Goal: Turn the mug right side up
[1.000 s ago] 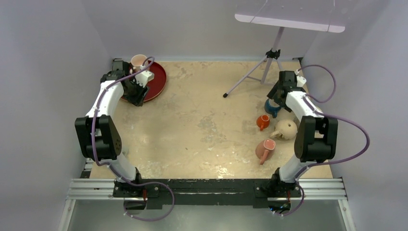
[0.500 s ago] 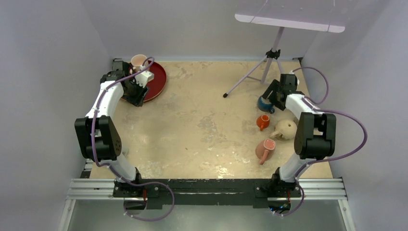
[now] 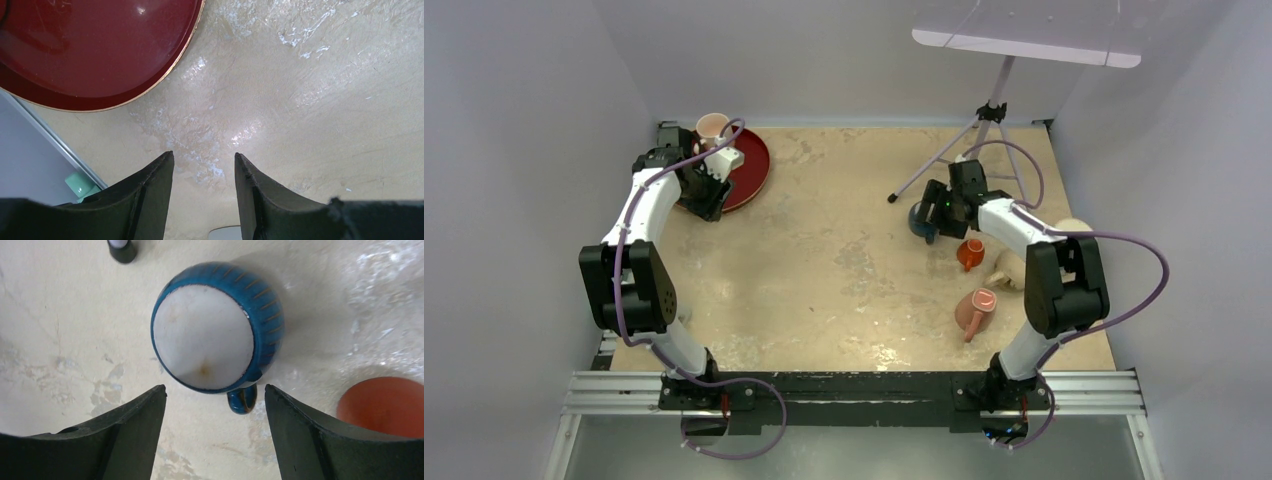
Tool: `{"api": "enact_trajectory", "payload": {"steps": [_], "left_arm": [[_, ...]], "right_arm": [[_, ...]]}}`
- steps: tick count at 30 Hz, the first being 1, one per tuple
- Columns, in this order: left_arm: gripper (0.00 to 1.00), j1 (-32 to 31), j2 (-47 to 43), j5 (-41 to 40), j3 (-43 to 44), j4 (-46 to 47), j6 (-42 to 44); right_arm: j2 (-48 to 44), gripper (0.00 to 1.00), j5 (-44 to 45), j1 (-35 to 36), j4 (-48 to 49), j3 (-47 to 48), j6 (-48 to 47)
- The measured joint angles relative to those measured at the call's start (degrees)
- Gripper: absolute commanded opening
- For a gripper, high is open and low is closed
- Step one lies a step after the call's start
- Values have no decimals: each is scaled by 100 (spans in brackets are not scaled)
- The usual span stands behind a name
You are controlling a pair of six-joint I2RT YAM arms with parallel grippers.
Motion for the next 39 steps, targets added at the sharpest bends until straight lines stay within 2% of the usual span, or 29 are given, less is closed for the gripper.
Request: {"api": "enact_trajectory", "payload": {"steps": [4,8,19,26,36,39], "left_arm": [[52,0,0,2,0,0,0],[52,0,0,55,0,-15,0],[52,0,-50,391,48,-295,-66],[52,0,-177,457,79,-326,-111],[52,0,-251,459,79,-341,-111],[52,0,-282,459,79,-343,-109]], "right_arm": [[44,74,50,293,-291,181,-118],[173,58,470,581,-446,345,-208],[387,34,1556,660,-468,243,-149],[638,35,1897,662,-374,243,-199],[1040,42,2269,664,-251,501,-564],[1047,40,2280,664,-133,522,-815]]}}
